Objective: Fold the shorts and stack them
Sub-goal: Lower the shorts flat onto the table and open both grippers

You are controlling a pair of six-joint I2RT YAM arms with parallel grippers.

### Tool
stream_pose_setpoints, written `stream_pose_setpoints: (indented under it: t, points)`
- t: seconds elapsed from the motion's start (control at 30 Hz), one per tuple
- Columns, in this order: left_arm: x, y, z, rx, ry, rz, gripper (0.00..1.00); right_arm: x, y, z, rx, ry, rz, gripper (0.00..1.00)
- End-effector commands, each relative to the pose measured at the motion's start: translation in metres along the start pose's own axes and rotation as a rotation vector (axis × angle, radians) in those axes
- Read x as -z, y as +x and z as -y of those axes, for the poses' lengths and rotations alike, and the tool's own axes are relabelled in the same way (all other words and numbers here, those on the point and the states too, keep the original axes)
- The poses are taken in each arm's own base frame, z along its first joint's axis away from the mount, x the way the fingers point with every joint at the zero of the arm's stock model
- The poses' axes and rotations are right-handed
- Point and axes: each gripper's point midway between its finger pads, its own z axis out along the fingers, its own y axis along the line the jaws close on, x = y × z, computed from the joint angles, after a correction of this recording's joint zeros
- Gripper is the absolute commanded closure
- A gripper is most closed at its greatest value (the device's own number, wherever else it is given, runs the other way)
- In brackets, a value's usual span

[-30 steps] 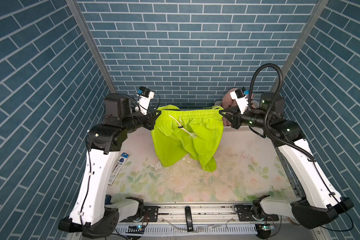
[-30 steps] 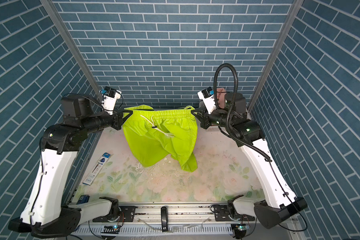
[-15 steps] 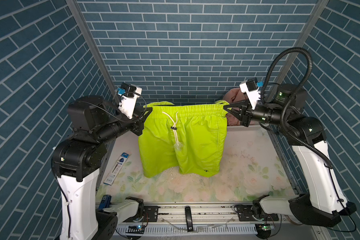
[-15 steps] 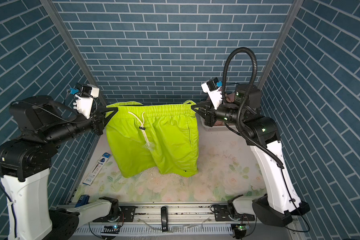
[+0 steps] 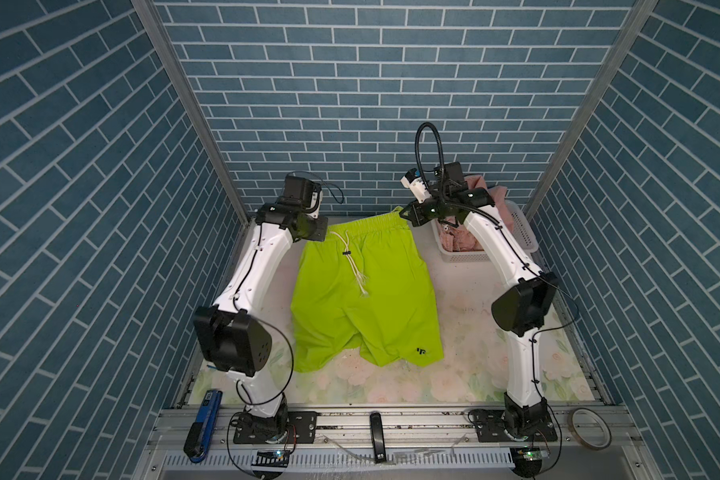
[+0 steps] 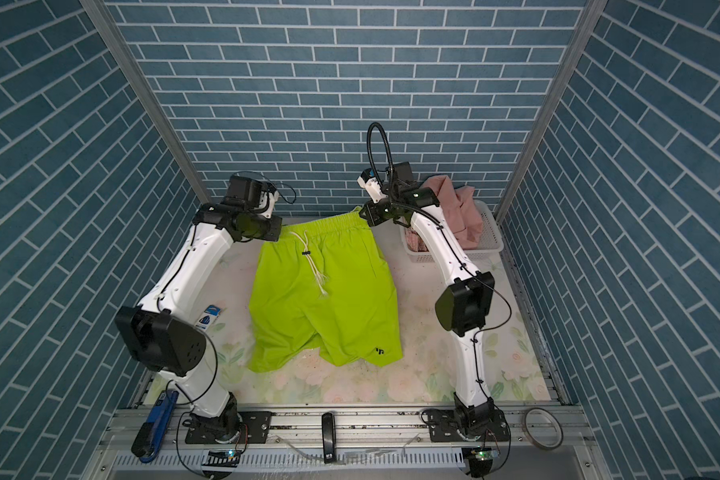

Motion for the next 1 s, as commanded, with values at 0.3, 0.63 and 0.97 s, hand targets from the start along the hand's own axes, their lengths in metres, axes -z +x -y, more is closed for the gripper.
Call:
stream_pose_setpoints:
  t: [0.3, 0.63, 0.97]
  points:
    - [-0.138, 0.014, -0.082, 0.191, -0.192, -0.123, 0.91, -0.110, -0.008, 0.083, 0.005, 0.151, 0.211, 0.93]
    - [-0.075, -0.010, -0.103, 0.211, -0.266, -0.066, 0.00, -0.071, -0.036, 0.054, -0.053, 0.090, 0.235, 0.37]
    - [-0.013, 0.106, 0.037, 0.192, 0.106, -0.198, 0.00, 0.040, 0.150, -0.028, -0.235, 0.207, -0.138, 0.37]
